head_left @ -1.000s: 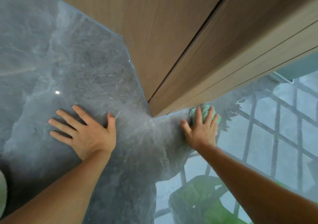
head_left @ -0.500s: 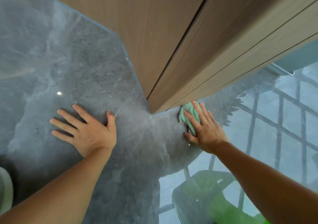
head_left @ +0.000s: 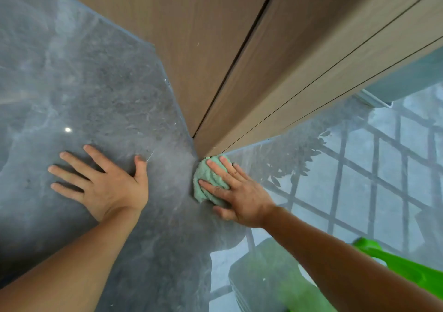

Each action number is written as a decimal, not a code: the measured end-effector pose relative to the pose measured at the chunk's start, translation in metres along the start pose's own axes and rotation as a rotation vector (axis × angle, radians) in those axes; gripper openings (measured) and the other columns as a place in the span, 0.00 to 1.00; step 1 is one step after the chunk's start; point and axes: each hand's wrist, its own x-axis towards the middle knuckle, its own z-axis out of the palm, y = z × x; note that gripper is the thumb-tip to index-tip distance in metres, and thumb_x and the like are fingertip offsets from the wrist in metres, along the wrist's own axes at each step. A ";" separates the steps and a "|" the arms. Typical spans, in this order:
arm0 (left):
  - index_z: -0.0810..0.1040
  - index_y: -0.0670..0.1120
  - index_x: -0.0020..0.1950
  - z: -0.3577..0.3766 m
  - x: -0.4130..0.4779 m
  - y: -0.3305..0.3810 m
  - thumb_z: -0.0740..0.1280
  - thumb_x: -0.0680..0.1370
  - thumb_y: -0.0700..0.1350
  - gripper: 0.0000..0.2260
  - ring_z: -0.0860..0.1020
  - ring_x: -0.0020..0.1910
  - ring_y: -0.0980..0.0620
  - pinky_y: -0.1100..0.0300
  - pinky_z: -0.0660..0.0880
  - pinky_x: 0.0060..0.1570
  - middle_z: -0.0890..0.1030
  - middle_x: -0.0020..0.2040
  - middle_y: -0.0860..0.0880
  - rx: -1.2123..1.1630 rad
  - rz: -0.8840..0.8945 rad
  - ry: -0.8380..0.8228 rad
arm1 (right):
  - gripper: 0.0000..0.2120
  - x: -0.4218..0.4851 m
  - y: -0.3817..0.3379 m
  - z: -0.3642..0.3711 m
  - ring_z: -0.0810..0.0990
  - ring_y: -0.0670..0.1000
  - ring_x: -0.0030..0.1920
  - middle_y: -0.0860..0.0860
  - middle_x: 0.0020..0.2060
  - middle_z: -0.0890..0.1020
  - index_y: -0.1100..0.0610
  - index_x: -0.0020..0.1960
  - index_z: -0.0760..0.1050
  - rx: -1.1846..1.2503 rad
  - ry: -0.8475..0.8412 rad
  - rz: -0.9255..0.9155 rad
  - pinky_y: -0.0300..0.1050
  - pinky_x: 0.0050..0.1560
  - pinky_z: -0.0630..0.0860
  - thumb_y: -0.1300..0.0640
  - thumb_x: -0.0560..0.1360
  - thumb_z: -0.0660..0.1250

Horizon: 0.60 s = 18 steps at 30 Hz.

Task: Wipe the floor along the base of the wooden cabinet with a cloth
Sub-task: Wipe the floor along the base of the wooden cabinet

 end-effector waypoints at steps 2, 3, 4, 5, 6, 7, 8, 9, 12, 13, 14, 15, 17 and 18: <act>0.52 0.39 0.82 0.000 0.000 0.000 0.56 0.76 0.69 0.45 0.47 0.79 0.22 0.25 0.44 0.74 0.49 0.81 0.27 0.003 0.011 0.003 | 0.27 -0.016 0.046 -0.006 0.43 0.59 0.79 0.50 0.79 0.43 0.38 0.77 0.53 -0.042 -0.044 0.095 0.58 0.78 0.42 0.37 0.79 0.49; 0.51 0.39 0.82 0.000 0.001 0.001 0.56 0.76 0.68 0.45 0.47 0.79 0.22 0.24 0.44 0.74 0.49 0.81 0.27 0.002 0.016 0.003 | 0.27 -0.025 0.065 -0.006 0.44 0.59 0.79 0.49 0.79 0.42 0.36 0.76 0.51 -0.047 -0.057 0.213 0.57 0.78 0.43 0.36 0.78 0.48; 0.51 0.39 0.82 0.000 0.001 0.002 0.56 0.76 0.68 0.45 0.47 0.79 0.22 0.25 0.44 0.74 0.49 0.81 0.27 0.001 0.014 0.002 | 0.27 -0.036 0.082 -0.004 0.45 0.59 0.79 0.49 0.79 0.41 0.35 0.76 0.50 -0.032 -0.050 0.368 0.57 0.78 0.44 0.36 0.78 0.48; 0.51 0.39 0.82 -0.002 0.001 0.002 0.56 0.76 0.68 0.45 0.47 0.79 0.22 0.25 0.44 0.74 0.49 0.81 0.27 0.001 0.009 -0.002 | 0.28 -0.047 0.097 -0.002 0.47 0.59 0.79 0.50 0.80 0.41 0.34 0.76 0.50 0.020 -0.035 0.556 0.57 0.78 0.45 0.35 0.78 0.48; 0.51 0.39 0.82 -0.003 -0.001 0.002 0.56 0.76 0.68 0.45 0.47 0.79 0.22 0.24 0.44 0.74 0.49 0.81 0.27 -0.001 0.008 -0.005 | 0.28 -0.056 0.108 -0.001 0.47 0.60 0.79 0.51 0.80 0.41 0.35 0.77 0.50 0.102 -0.032 0.756 0.58 0.78 0.46 0.34 0.78 0.48; 0.51 0.39 0.82 -0.003 -0.001 0.002 0.57 0.76 0.68 0.44 0.47 0.79 0.22 0.24 0.44 0.73 0.49 0.81 0.27 -0.005 0.011 -0.005 | 0.29 -0.060 0.116 -0.002 0.46 0.60 0.79 0.52 0.80 0.40 0.36 0.77 0.49 0.186 -0.043 0.931 0.60 0.78 0.46 0.33 0.78 0.48; 0.52 0.39 0.82 -0.002 -0.001 0.001 0.57 0.76 0.67 0.44 0.47 0.79 0.22 0.24 0.44 0.73 0.49 0.81 0.27 -0.008 0.015 -0.001 | 0.31 -0.059 0.120 -0.003 0.44 0.61 0.79 0.52 0.79 0.39 0.38 0.78 0.49 0.246 -0.056 1.043 0.61 0.77 0.46 0.32 0.77 0.47; 0.52 0.39 0.82 -0.001 0.001 0.002 0.57 0.76 0.67 0.44 0.47 0.79 0.21 0.23 0.44 0.73 0.50 0.81 0.27 -0.008 0.015 0.005 | 0.33 -0.054 0.120 -0.004 0.41 0.62 0.78 0.53 0.79 0.37 0.40 0.78 0.48 0.287 -0.053 1.094 0.63 0.77 0.45 0.31 0.77 0.48; 0.52 0.39 0.82 -0.002 0.003 0.003 0.56 0.76 0.68 0.44 0.47 0.79 0.22 0.24 0.44 0.73 0.50 0.81 0.27 0.001 0.007 0.007 | 0.39 -0.027 0.077 -0.004 0.35 0.67 0.76 0.54 0.78 0.34 0.41 0.79 0.45 0.324 -0.013 0.953 0.69 0.75 0.43 0.27 0.74 0.50; 0.52 0.39 0.82 -0.002 0.003 0.003 0.56 0.76 0.68 0.44 0.47 0.79 0.22 0.24 0.45 0.73 0.50 0.81 0.27 -0.002 0.005 0.005 | 0.40 -0.019 0.052 -0.001 0.34 0.67 0.76 0.53 0.78 0.33 0.39 0.78 0.43 0.297 -0.013 0.816 0.69 0.72 0.40 0.25 0.72 0.49; 0.52 0.39 0.82 -0.002 0.002 0.003 0.57 0.76 0.67 0.44 0.47 0.79 0.22 0.24 0.45 0.73 0.50 0.81 0.27 -0.004 0.004 0.002 | 0.41 -0.012 0.024 0.002 0.32 0.66 0.75 0.53 0.78 0.32 0.38 0.78 0.42 0.265 -0.016 0.680 0.69 0.69 0.37 0.23 0.70 0.48; 0.52 0.39 0.82 -0.003 0.001 0.003 0.57 0.76 0.67 0.44 0.47 0.79 0.22 0.24 0.44 0.73 0.50 0.81 0.27 -0.007 0.001 -0.003 | 0.42 -0.007 -0.002 0.005 0.31 0.66 0.75 0.52 0.78 0.32 0.38 0.78 0.43 0.232 -0.017 0.562 0.69 0.67 0.36 0.22 0.69 0.46; 0.52 0.39 0.82 -0.005 0.000 0.005 0.57 0.76 0.67 0.44 0.47 0.79 0.22 0.24 0.44 0.74 0.50 0.81 0.27 -0.009 -0.003 -0.014 | 0.42 0.003 -0.040 0.007 0.30 0.66 0.75 0.53 0.78 0.32 0.40 0.78 0.45 0.176 -0.006 0.407 0.71 0.66 0.37 0.22 0.70 0.45; 0.52 0.38 0.82 -0.006 0.000 0.005 0.57 0.76 0.67 0.44 0.47 0.79 0.22 0.24 0.44 0.74 0.50 0.81 0.27 -0.008 -0.006 -0.018 | 0.42 0.007 -0.052 0.005 0.29 0.65 0.75 0.53 0.78 0.32 0.41 0.79 0.44 0.162 -0.002 0.372 0.72 0.66 0.36 0.22 0.70 0.45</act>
